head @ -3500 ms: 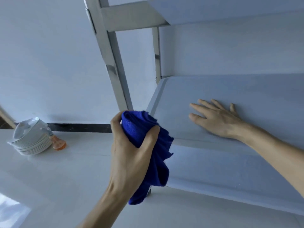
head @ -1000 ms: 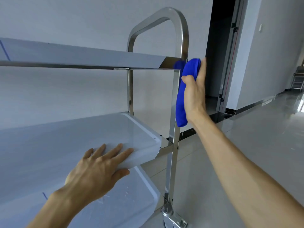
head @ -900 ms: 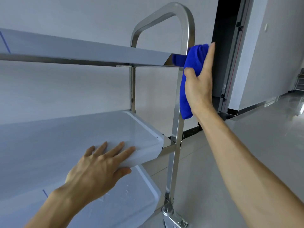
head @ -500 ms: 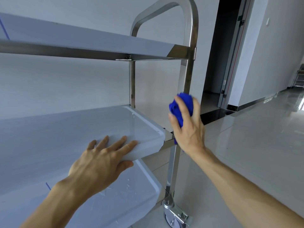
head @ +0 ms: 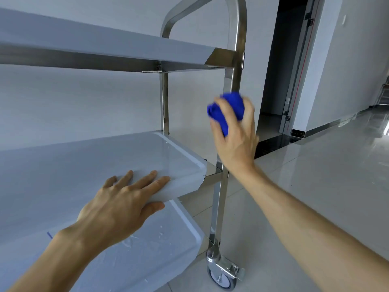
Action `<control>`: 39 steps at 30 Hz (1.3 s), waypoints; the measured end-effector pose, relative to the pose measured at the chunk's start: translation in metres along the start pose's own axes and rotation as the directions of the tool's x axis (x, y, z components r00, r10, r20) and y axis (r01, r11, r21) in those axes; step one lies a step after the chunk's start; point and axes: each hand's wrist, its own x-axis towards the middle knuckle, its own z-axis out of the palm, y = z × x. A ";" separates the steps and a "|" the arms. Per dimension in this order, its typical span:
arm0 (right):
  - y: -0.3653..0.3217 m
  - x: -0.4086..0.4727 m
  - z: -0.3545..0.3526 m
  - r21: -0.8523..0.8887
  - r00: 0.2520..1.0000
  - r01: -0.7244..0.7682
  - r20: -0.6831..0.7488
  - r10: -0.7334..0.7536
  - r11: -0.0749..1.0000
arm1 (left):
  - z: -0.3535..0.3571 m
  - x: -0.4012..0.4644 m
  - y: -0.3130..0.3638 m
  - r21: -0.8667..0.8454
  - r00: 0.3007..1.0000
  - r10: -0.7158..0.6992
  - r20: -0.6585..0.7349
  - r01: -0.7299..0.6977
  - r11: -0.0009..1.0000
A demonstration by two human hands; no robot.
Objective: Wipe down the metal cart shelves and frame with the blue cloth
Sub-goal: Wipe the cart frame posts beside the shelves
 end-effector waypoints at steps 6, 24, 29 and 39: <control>0.016 -0.074 0.001 -0.007 0.973 -0.006 0.230 0.008 1.000 | -0.001 0.000 -0.001 -0.021 1.000 -0.001 0.014 0.001 1.000; 0.005 -0.044 -0.001 -0.188 0.963 0.049 0.269 0.003 0.981 | -0.006 0.001 -0.001 -0.001 0.997 -0.015 0.079 0.015 1.000; 0.022 -0.065 0.005 0.075 0.932 -0.013 0.363 -0.015 0.997 | -0.006 0.002 -0.002 0.019 0.997 -0.009 0.081 0.008 1.000; -0.013 0.029 -0.009 0.686 0.852 -0.495 0.259 0.456 0.534 | -0.007 0.001 -0.002 -0.005 0.997 -0.003 0.074 0.003 1.000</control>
